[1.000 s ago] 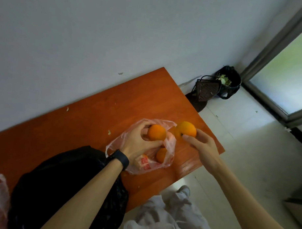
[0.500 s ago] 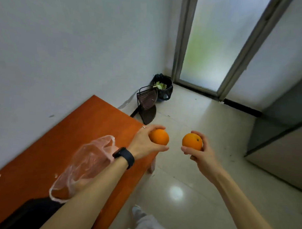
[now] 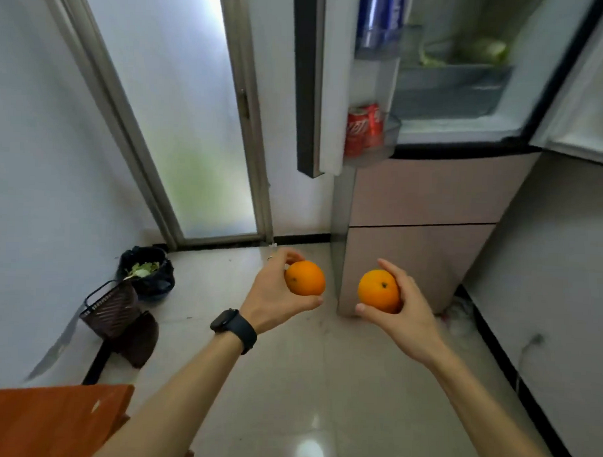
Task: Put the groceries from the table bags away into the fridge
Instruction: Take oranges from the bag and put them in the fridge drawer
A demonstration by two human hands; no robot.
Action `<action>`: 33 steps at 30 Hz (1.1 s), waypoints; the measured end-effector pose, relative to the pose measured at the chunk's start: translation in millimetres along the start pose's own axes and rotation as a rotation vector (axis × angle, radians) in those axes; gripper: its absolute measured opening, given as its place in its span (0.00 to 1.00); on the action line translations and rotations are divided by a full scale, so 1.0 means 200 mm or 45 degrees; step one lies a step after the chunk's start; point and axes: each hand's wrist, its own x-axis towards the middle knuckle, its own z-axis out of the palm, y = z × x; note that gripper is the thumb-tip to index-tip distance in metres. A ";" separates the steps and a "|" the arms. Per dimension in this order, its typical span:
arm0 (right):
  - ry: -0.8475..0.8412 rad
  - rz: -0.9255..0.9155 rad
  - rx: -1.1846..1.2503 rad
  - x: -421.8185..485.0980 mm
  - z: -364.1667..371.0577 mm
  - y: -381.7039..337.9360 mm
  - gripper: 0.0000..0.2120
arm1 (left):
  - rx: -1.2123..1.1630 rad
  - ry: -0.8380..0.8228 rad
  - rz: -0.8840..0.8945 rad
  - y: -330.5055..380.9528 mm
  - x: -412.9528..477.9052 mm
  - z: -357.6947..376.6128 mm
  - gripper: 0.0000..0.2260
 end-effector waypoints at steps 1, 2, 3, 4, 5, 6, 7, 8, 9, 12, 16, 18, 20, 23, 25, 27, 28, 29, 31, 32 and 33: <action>0.045 -0.009 0.019 0.02 -0.10 0.01 0.40 | 0.003 -0.028 0.050 0.07 0.07 0.06 0.31; 0.088 -0.020 0.036 0.05 -0.20 0.02 0.41 | 0.007 -0.052 0.095 0.14 0.14 0.12 0.32; 0.130 -0.033 0.054 0.07 -0.29 0.03 0.41 | 0.009 -0.074 0.138 0.20 0.21 0.17 0.32; 0.170 -0.050 0.071 0.11 -0.37 0.03 0.40 | 0.014 -0.092 0.181 0.27 0.29 0.22 0.32; 0.203 -0.063 0.076 0.14 -0.46 0.02 0.40 | 0.017 -0.107 0.222 0.33 0.37 0.27 0.32; 0.229 -0.071 0.072 0.18 -0.54 0.02 0.40 | 0.016 -0.120 0.258 0.39 0.45 0.32 0.32; 0.255 -0.073 0.064 0.22 -0.61 0.02 0.39 | 0.011 -0.129 0.291 0.45 0.53 0.36 0.32; 0.282 -0.080 0.058 0.27 -0.69 0.03 0.38 | 0.004 -0.134 0.324 0.50 0.62 0.40 0.32; 0.314 -0.094 0.051 0.33 -0.76 0.03 0.38 | -0.009 -0.135 0.358 0.56 0.70 0.45 0.32; 0.390 -0.144 0.025 0.53 -0.97 0.04 0.36 | -0.026 -0.110 0.463 0.72 0.95 0.56 0.31; 0.441 -0.205 -0.007 0.87 -1.26 0.04 0.35 | -0.020 -0.052 0.544 0.90 1.31 0.69 0.31; 0.450 -0.203 -0.016 1.05 -1.40 0.04 0.35 | -0.031 -0.010 0.555 0.98 1.50 0.73 0.31; 0.433 -0.201 -0.024 1.23 -1.52 0.03 0.34 | -0.048 0.036 0.546 1.06 1.69 0.76 0.31; 0.431 -0.216 -0.015 1.48 -1.67 0.03 0.34 | -0.034 0.078 0.532 1.17 1.94 0.80 0.31; 0.448 -0.243 -0.036 1.64 -1.76 0.03 0.35 | -0.041 0.114 0.514 1.24 2.10 0.82 0.31; 0.472 -0.268 -0.065 1.79 -1.84 0.02 0.34 | -0.067 0.145 0.496 1.31 2.26 0.85 0.32; 0.487 -0.281 -0.075 1.87 -1.88 0.02 0.34 | -0.075 0.157 0.491 1.34 2.34 0.87 0.32; 0.500 -0.294 -0.081 1.94 -1.92 0.02 0.34 | -0.077 0.173 0.486 1.37 2.41 0.88 0.32; 0.523 -0.322 -0.090 2.10 -1.99 0.03 0.35 | -0.088 0.216 0.472 1.41 2.56 0.92 0.31; 0.526 -0.334 -0.090 2.18 -2.02 0.04 0.35 | -0.094 0.242 0.458 1.43 2.65 0.95 0.32; 0.522 -0.345 -0.084 2.27 -2.05 0.06 0.35 | -0.098 0.266 0.441 1.44 2.73 0.97 0.32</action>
